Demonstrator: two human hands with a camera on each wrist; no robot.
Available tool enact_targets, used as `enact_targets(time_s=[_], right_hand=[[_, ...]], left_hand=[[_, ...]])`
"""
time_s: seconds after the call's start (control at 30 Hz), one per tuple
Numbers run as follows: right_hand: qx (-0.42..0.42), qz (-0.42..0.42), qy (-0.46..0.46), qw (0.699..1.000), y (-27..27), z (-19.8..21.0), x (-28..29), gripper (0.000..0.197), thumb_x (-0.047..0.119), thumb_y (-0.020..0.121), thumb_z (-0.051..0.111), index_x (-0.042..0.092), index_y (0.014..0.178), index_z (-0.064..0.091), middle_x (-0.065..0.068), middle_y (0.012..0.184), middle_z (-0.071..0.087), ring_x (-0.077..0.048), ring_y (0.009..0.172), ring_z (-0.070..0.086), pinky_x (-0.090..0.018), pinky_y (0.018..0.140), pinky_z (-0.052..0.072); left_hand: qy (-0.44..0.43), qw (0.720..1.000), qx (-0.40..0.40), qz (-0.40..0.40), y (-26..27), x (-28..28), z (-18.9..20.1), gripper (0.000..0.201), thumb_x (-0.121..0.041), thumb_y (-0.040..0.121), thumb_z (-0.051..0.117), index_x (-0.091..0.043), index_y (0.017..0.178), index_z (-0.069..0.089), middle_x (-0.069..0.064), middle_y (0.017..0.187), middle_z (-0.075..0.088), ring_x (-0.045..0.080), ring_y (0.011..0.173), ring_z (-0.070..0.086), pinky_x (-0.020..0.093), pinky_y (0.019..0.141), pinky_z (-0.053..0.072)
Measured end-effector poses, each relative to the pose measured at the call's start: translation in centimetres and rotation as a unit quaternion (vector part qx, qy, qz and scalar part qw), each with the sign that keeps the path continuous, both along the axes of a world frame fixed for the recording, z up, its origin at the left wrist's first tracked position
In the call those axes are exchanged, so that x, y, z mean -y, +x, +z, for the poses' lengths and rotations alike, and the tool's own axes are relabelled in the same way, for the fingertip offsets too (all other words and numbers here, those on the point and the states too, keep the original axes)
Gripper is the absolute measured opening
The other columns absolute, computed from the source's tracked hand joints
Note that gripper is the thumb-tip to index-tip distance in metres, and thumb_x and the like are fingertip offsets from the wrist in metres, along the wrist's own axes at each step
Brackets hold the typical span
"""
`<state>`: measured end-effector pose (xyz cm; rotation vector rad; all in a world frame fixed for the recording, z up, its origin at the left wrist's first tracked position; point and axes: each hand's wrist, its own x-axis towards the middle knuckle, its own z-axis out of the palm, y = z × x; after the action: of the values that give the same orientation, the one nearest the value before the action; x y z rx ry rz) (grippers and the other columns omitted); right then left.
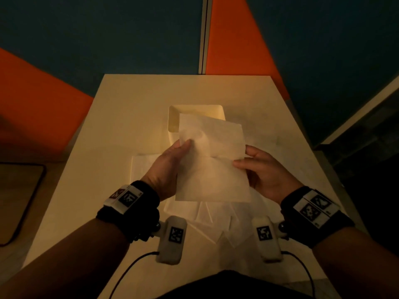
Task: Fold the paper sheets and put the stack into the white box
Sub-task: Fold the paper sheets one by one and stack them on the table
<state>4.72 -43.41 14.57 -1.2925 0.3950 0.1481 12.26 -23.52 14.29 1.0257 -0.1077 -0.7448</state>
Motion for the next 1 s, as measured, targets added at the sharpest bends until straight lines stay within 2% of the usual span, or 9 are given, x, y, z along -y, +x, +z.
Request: enact_targets(time_s=[0.1,0.2,0.3,0.37,0.5,0.6,0.77,0.87,1.0], right_hand=[[0.023,-0.034,-0.033,0.999,0.3,0.1,0.1,0.028,-0.003,0.085,0.055,0.012,0.105,0.067,-0.007,0.097,0.071,-0.019,0.088,0.067,-0.033,0.077,0.054],[0.036,-0.066,-0.066,0.995,0.2,0.3,0.6,0.024,-0.005,0.086,0.054,0.012,0.095,0.069,-0.001,0.085,0.073,-0.015,0.079,0.068,-0.028,0.070,0.056],[0.041,-0.056,-0.094,0.993,0.0,0.6,0.8,0.026,-0.005,0.086,0.055,0.015,0.092,0.070,-0.003,0.086,0.073,-0.014,0.078,0.068,-0.029,0.069,0.057],[0.042,-0.033,-0.114,0.992,0.0,1.0,0.8,0.034,-0.008,0.086,0.052,0.017,0.076,0.073,-0.001,0.078,0.071,-0.012,0.072,0.067,-0.027,0.064,0.057],[0.050,0.050,-0.136,0.988,0.3,1.7,-0.1,0.047,-0.009,0.083,0.052,0.019,0.049,0.069,0.000,0.075,0.068,-0.013,0.071,0.064,-0.028,0.061,0.053],[0.050,0.076,-0.149,0.985,0.7,1.8,-1.3,0.046,-0.009,0.083,0.054,0.020,0.051,0.070,-0.001,0.074,0.068,-0.011,0.070,0.063,-0.023,0.060,0.053],[0.026,0.038,-0.210,0.977,1.7,-0.2,0.5,0.030,-0.003,0.088,0.053,0.024,0.098,0.063,-0.007,0.095,0.065,-0.019,0.080,0.058,-0.026,0.063,0.044],[-0.038,0.017,-0.432,0.901,2.1,-2.7,3.3,0.027,0.003,0.083,0.062,0.022,0.102,0.059,-0.004,0.103,0.061,-0.021,0.097,0.059,-0.028,0.076,0.046],[-0.109,0.169,-0.602,0.773,1.6,-4.7,5.0,0.053,0.012,0.078,0.069,0.021,0.127,0.051,-0.002,0.130,0.049,-0.023,0.119,0.048,-0.035,0.098,0.043]], left_hand=[[0.036,0.999,0.014,-0.038,0.2,-0.5,-0.4,0.033,-0.024,0.096,0.045,-0.016,0.127,0.053,0.009,0.117,0.064,0.025,0.104,0.063,0.040,0.087,0.054],[0.064,0.995,0.000,-0.074,0.7,-1.7,-0.5,0.030,-0.023,0.087,0.056,-0.016,0.115,0.063,0.010,0.111,0.066,0.026,0.098,0.064,0.039,0.087,0.055],[0.063,0.986,-0.020,-0.152,1.3,-3.0,-0.3,0.058,-0.047,0.062,0.072,-0.012,0.109,0.070,0.015,0.108,0.068,0.029,0.096,0.065,0.041,0.089,0.053],[0.083,0.977,-0.004,-0.197,1.4,-3.2,0.0,0.065,-0.055,0.060,0.073,-0.011,0.107,0.071,0.013,0.115,0.066,0.030,0.103,0.063,0.044,0.096,0.049],[0.127,0.961,0.047,-0.242,1.0,-2.3,0.5,0.031,-0.021,0.081,0.058,-0.012,0.109,0.070,0.006,0.122,0.064,0.025,0.112,0.061,0.039,0.097,0.049],[0.131,0.958,0.079,-0.242,0.5,-1.5,0.7,0.022,-0.007,0.081,0.061,-0.017,0.094,0.076,0.003,0.109,0.070,0.018,0.100,0.066,0.028,0.084,0.054],[0.188,0.975,0.091,-0.077,1.1,-1.6,-0.4,0.030,0.007,0.084,0.057,-0.017,0.091,0.075,-0.002,0.099,0.072,0.015,0.086,0.067,0.025,0.072,0.057],[0.260,0.958,0.103,0.067,2.3,-3.4,-2.0,0.027,0.004,0.084,0.059,-0.017,0.096,0.070,0.004,0.099,0.067,0.019,0.081,0.062,0.027,0.067,0.056],[0.372,0.909,0.132,0.135,3.5,-5.8,-4.9,0.034,0.006,0.082,0.061,-0.012,0.110,0.066,0.011,0.107,0.059,0.028,0.091,0.058,0.037,0.081,0.050]])
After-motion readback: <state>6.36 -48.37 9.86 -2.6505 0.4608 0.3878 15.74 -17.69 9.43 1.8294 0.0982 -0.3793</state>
